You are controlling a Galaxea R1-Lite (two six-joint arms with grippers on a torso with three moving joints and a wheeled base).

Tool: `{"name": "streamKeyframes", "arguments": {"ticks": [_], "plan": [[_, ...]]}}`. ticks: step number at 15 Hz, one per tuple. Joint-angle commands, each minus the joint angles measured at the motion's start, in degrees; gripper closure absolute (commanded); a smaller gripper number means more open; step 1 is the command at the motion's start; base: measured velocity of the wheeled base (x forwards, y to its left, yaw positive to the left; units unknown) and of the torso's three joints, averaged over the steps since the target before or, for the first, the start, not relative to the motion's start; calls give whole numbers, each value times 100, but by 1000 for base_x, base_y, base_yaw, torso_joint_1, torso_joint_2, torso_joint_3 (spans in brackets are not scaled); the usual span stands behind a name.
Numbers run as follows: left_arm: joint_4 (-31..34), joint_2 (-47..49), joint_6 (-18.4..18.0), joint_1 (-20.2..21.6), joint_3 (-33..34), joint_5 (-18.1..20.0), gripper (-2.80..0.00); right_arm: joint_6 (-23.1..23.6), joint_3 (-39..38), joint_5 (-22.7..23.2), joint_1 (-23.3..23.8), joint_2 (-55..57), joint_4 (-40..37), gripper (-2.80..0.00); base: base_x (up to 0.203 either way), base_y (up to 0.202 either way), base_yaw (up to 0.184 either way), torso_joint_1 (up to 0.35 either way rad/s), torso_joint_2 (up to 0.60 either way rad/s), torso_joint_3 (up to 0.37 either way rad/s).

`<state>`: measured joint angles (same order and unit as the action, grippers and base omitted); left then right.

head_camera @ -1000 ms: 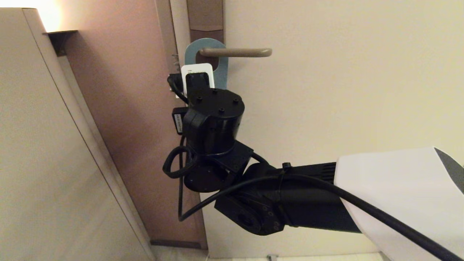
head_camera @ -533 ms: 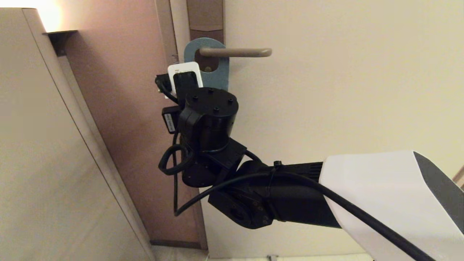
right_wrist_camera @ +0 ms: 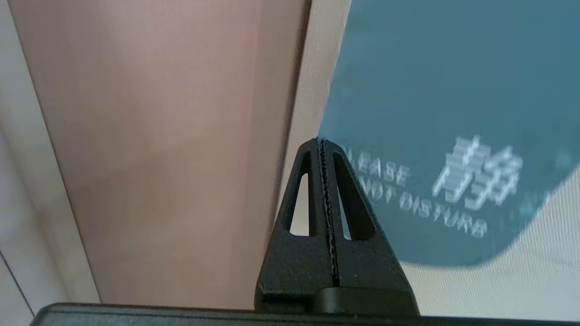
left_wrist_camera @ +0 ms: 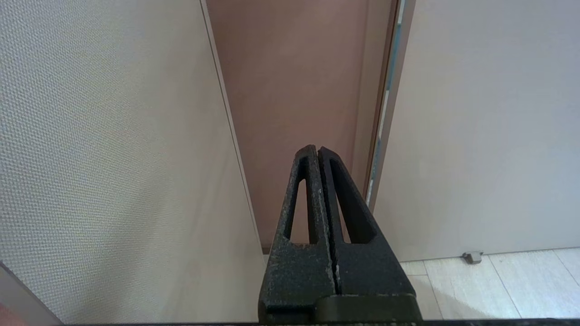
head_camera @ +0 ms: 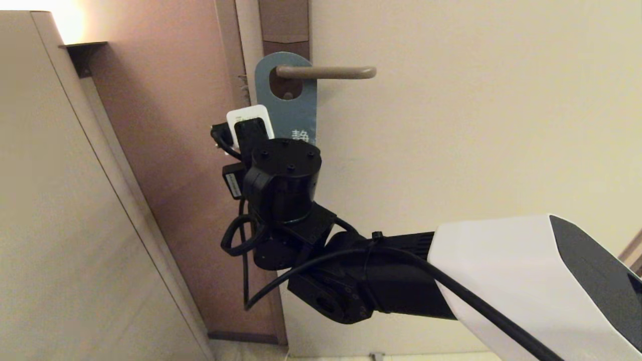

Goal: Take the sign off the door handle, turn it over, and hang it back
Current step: Hang the sign back with the other side facing out

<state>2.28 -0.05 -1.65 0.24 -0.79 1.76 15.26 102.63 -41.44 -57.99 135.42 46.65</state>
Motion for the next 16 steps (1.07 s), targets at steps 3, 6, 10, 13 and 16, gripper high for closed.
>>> {"name": "streamKeyframes", "arguments": {"ticks": [3, 6, 10, 13, 16], "plan": [[1, 5, -2, 2, 0, 0, 0, -46, -917, -37, -10, -511, 28, 0, 0, 0, 0, 0, 0, 0], [1, 5, -2, 2, 0, 0, 0, -162, -1946, -190, -10, -1137, 56, 0, 0, 0, 0, 0, 0, 0], [1, 5, -2, 2, 0, 0, 0, -241, -3492, -284, 109, -2189, 71, 0, 0, 0, 0, 0, 0, 0], [1, 5, -2, 2, 0, 0, 0, -248, -4236, -282, 638, -3007, 49, 0, 0, 0, 0, 0, 0, 0], [1, 5, -2, 2, 0, 0, 0, -259, -4937, -188, 1469, -3719, -24, 0, 0, 0, 0, 0, 0, 0]]}}
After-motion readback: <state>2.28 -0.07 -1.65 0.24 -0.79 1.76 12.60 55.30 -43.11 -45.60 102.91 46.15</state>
